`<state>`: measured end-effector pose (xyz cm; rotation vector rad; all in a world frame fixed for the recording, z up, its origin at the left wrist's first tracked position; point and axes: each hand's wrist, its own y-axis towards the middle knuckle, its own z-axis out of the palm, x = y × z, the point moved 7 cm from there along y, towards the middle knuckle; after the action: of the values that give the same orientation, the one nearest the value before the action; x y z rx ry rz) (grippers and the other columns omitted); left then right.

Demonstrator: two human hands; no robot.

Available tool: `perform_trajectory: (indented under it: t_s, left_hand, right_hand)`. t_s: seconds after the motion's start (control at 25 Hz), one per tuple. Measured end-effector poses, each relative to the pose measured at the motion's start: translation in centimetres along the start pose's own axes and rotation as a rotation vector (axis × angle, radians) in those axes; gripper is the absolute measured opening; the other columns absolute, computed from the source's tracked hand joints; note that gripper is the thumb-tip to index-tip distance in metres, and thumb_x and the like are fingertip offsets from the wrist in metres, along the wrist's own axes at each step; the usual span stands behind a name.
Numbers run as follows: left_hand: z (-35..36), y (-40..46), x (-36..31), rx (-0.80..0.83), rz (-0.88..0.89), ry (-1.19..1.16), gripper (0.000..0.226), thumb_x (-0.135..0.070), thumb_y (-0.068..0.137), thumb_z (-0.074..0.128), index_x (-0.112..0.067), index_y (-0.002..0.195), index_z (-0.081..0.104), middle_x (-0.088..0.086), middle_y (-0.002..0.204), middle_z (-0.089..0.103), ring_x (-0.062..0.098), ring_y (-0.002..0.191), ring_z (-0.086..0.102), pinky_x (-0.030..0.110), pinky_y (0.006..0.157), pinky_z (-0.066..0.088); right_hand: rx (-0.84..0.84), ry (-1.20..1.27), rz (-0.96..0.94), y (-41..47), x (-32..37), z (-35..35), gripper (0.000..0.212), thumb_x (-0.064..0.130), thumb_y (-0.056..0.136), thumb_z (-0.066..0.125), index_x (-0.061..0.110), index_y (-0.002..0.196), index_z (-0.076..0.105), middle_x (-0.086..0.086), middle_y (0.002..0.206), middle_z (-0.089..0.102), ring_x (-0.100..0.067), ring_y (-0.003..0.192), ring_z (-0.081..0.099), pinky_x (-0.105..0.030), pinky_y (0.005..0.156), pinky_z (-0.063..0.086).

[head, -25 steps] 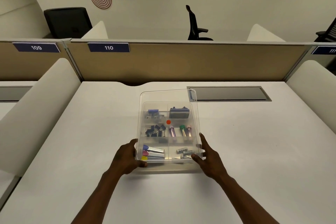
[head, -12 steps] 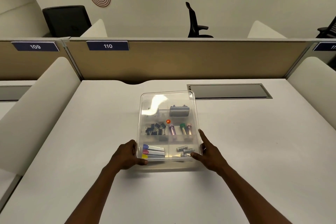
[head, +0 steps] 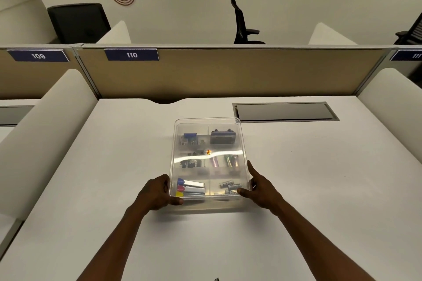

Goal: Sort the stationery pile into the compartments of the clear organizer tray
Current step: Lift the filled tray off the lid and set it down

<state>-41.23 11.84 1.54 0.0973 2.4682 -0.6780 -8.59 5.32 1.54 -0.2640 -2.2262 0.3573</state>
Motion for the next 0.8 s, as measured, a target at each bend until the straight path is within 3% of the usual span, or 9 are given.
perform_trajectory:
  t_s: [0.2, 0.32, 0.44, 0.6, 0.72, 0.8]
  left_hand:
    - [0.00, -0.03, -0.04, 0.012, -0.034, -0.041, 0.063, -0.043, 0.056, 0.092, -0.020, 0.101, 0.055, -0.001, 0.094, 0.065, 0.017, 0.074, 0.068, 0.027, 0.062, 0.057]
    - [-0.03, 0.01, 0.13, 0.022, -0.086, -0.042, 0.065, -0.043, 0.054, 0.093, -0.014, 0.098, 0.056, 0.002, 0.090, 0.067, 0.015, 0.066, 0.069, 0.029, 0.060, 0.052]
    - [-0.11, -0.06, 0.14, 0.030, -0.116, -0.020, 0.070, -0.046, 0.052, 0.093, -0.009, 0.095, 0.054, 0.006, 0.086, 0.069, 0.016, 0.067, 0.071, 0.031, 0.062, 0.048]
    - [-0.14, 0.06, 0.03, 0.035, -0.104, -0.004, 0.070, -0.047, 0.052, 0.093, -0.010, 0.097, 0.054, 0.006, 0.087, 0.070, 0.020, 0.073, 0.072, 0.038, 0.069, 0.055]
    - [-0.15, 0.17, -0.21, 0.036, -0.102, -0.007, 0.079, -0.044, 0.052, 0.093, -0.015, 0.112, 0.050, 0.005, 0.088, 0.070, 0.021, 0.080, 0.071, 0.037, 0.073, 0.054]
    - [-0.17, 0.17, -0.80, 0.028, -0.055, 0.040, 0.110, -0.041, 0.053, 0.094, -0.019, 0.141, 0.031, 0.005, 0.106, 0.068, 0.023, 0.094, 0.067, 0.034, 0.078, 0.051]
  right_hand:
    - [0.001, -0.015, 0.014, -0.02, -0.09, -0.03, 0.104, 0.044, 0.082, 0.075, 0.036, 0.155, 0.002, -0.006, 0.099, 0.060, -0.015, 0.082, 0.053, -0.030, 0.081, 0.050]
    - [0.024, -0.019, 0.033, -0.08, 0.27, -0.10, 0.103, 0.041, 0.083, 0.074, 0.033, 0.156, 0.001, -0.003, 0.096, 0.058, -0.012, 0.079, 0.051, -0.023, 0.074, 0.045]
    - [0.033, -0.010, 0.051, -0.07, 0.24, -0.09, 0.103, 0.040, 0.083, 0.075, 0.032, 0.156, 0.002, -0.001, 0.093, 0.053, -0.012, 0.079, 0.049, -0.022, 0.074, 0.042]
    - [0.038, -0.010, 0.062, -0.11, 0.31, -0.11, 0.103, 0.040, 0.083, 0.075, 0.032, 0.156, 0.002, 0.002, 0.090, 0.051, -0.013, 0.079, 0.049, -0.023, 0.076, 0.042]
    - [0.051, -0.017, 0.067, -0.18, 0.59, -0.19, 0.102, 0.039, 0.084, 0.074, 0.031, 0.156, 0.002, 0.006, 0.085, 0.048, -0.012, 0.078, 0.049, -0.024, 0.078, 0.043]
    - [0.061, -0.040, 0.069, -0.20, 0.81, -0.23, 0.103, 0.040, 0.084, 0.074, 0.029, 0.157, 0.001, 0.005, 0.086, 0.050, -0.013, 0.080, 0.050, -0.024, 0.079, 0.044]
